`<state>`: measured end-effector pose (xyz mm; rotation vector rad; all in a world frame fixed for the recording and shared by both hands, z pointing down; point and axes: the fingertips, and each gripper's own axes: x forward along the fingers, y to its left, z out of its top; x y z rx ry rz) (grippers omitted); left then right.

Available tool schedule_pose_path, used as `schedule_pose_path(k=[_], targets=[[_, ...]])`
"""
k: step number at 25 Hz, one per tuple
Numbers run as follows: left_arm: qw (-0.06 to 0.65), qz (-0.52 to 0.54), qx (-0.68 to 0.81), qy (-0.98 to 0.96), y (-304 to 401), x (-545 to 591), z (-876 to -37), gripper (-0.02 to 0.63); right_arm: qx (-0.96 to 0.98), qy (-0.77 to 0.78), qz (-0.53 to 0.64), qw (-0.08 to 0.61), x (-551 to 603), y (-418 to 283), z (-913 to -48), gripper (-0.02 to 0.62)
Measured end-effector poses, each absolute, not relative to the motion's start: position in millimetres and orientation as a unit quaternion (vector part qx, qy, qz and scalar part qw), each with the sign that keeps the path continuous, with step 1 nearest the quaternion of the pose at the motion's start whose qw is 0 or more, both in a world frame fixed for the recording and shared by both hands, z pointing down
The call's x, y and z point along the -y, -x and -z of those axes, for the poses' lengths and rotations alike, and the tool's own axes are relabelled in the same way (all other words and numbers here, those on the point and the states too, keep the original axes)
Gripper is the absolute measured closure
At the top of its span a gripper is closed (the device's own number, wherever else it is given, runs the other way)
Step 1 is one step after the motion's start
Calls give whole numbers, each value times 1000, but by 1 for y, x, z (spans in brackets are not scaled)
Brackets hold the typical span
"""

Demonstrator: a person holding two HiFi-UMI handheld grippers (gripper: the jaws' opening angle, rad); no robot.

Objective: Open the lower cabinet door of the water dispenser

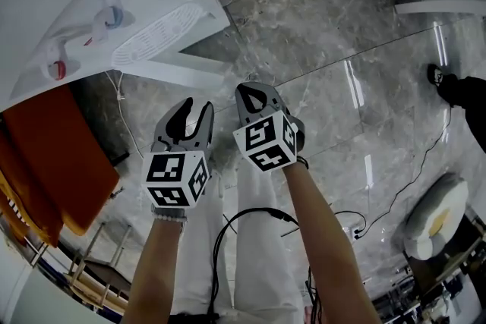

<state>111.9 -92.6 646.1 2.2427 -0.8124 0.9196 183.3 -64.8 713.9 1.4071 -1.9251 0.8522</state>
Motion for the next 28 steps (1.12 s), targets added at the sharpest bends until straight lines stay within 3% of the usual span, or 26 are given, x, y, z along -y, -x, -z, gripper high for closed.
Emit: schedule_pose_path(k=[18, 28], targets=[[524, -260, 439, -682, -125, 91, -719, 354, 729, -546, -304, 278, 53, -228, -682, 591], [569, -238, 468, -633, -131, 99, -739, 330, 734, -534, -310, 283, 48, -230, -690, 591]])
